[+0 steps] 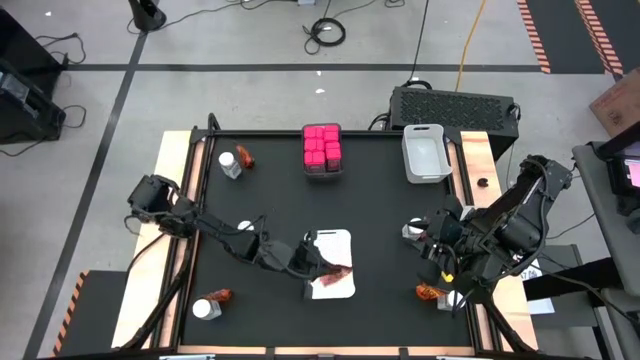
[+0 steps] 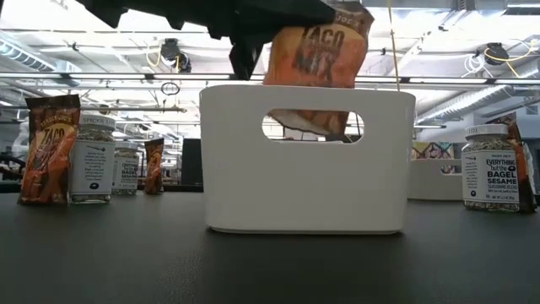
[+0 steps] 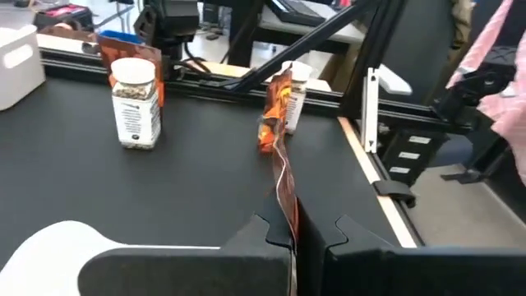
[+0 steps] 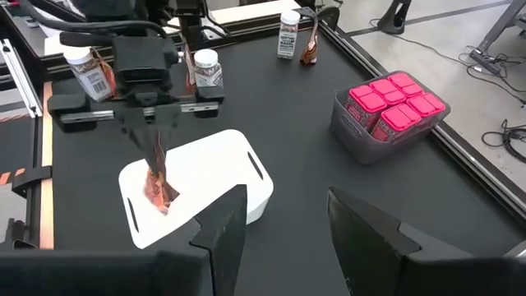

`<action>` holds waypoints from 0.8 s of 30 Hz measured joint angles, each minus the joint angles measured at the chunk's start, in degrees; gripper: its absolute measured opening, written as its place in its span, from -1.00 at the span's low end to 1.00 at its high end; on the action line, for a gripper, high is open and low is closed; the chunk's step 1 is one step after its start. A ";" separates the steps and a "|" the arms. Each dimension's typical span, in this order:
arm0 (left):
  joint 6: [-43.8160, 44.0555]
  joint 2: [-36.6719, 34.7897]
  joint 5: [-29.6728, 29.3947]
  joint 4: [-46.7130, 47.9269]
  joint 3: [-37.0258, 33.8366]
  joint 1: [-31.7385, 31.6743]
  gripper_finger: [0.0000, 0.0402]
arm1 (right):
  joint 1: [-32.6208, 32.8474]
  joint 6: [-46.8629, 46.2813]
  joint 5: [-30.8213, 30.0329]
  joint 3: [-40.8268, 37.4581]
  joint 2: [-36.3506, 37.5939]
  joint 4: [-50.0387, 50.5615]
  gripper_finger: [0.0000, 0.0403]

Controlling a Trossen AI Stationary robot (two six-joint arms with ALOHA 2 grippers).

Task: Sort spices by type
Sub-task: Put the orange seasoning pack into the white bin

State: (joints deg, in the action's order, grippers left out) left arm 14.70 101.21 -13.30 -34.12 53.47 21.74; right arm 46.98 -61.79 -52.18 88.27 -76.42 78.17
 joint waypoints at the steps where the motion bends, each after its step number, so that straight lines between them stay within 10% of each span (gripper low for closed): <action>1: -0.04 0.02 -0.73 0.20 0.00 0.32 -1.00 | 0.00 0.08 0.02 0.00 0.00 0.00 -0.18; 24: -0.50 10.89 -5.77 -14.42 0.04 4.65 -1.00 | 0.02 4.87 1.61 0.00 -0.20 -7.19 -0.18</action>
State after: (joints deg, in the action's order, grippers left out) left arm 14.20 112.09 -19.07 -48.55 53.52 26.39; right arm 47.00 -56.92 -50.58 88.27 -76.62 70.98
